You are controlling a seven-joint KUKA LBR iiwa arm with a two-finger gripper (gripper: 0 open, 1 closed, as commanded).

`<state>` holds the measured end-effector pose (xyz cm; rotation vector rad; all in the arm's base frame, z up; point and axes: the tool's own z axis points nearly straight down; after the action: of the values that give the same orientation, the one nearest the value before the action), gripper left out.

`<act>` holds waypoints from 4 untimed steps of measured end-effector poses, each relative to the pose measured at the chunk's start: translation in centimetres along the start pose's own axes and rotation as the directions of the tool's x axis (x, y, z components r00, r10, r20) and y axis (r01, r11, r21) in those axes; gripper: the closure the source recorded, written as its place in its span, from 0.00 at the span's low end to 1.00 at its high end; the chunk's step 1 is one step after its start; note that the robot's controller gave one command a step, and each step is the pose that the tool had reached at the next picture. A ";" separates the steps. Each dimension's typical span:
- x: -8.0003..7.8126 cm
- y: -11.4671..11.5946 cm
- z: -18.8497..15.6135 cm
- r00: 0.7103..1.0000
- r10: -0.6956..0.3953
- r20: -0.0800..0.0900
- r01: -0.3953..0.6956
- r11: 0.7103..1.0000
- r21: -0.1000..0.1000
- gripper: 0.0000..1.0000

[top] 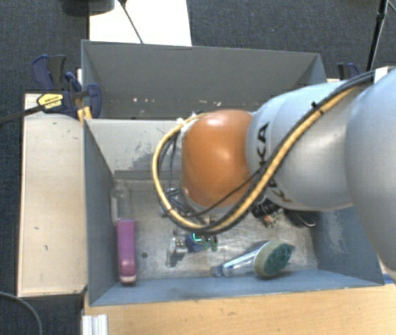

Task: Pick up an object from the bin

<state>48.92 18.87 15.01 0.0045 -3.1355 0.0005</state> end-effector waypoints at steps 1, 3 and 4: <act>-7.1 -7.7 1.2 0.998 0.068 0.012 -0.068 0.998 0.003 0.00; -6.0 -9.6 4.3 0.998 -0.058 0.009 0.058 0.998 0.004 0.00; -5.8 -9.0 4.4 0.998 -0.062 0.007 0.062 0.998 -0.001 1.00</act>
Offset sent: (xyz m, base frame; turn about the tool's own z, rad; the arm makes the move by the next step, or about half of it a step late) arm 0.0682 -0.0708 -0.0126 0.0587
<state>54.75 9.87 10.59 0.1019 -3.1412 -0.0014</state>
